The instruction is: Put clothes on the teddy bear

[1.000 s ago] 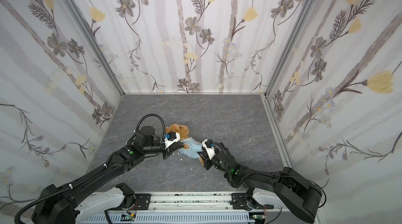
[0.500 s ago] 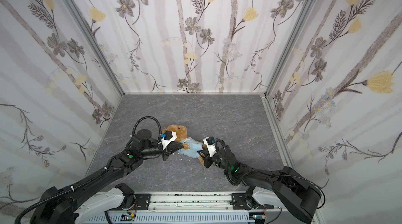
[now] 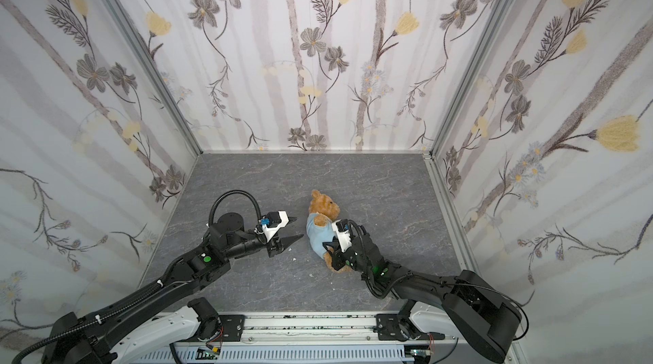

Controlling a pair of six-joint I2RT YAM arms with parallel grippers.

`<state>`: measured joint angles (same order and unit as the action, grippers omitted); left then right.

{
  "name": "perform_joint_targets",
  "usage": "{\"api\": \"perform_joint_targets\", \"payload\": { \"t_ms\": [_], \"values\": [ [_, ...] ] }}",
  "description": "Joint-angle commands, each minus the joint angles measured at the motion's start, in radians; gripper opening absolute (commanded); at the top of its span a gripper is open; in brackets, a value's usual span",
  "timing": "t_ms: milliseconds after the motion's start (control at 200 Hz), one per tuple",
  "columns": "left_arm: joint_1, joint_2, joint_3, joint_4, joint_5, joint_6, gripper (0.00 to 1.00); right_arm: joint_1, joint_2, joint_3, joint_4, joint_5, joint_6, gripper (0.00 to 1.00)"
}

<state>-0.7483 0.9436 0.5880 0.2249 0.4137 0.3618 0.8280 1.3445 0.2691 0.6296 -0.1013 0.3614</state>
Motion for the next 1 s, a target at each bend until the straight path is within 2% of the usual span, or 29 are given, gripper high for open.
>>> {"api": "perform_joint_targets", "payload": {
  "t_ms": [0,95,195,455,605,809,994],
  "values": [
    [-0.034,0.049,0.045,-0.065,-0.134,0.117,0.56,0.004,-0.003,0.021,0.007,0.012,-0.014,0.00],
    [-0.049,0.127,0.089,-0.065,-0.149,0.153,0.59,0.009,0.008,0.016,0.022,0.017,-0.030,0.00],
    [-0.060,0.211,0.152,-0.074,-0.180,0.137,0.59,0.014,0.020,0.009,0.040,0.016,-0.026,0.00],
    [-0.061,0.367,0.234,-0.073,-0.141,0.085,0.63,0.023,0.059,0.012,0.087,0.017,-0.032,0.00],
    [-0.062,0.424,0.261,-0.080,-0.132,0.080,0.62,0.035,0.087,0.027,0.091,0.013,-0.036,0.00],
    [-0.062,0.464,0.277,-0.094,-0.130,0.069,0.47,0.040,0.095,0.030,0.084,0.018,-0.045,0.00],
    [-0.059,0.462,0.263,-0.101,-0.139,0.055,0.26,0.042,0.074,0.028,0.061,0.030,-0.045,0.00]
  ]
}}
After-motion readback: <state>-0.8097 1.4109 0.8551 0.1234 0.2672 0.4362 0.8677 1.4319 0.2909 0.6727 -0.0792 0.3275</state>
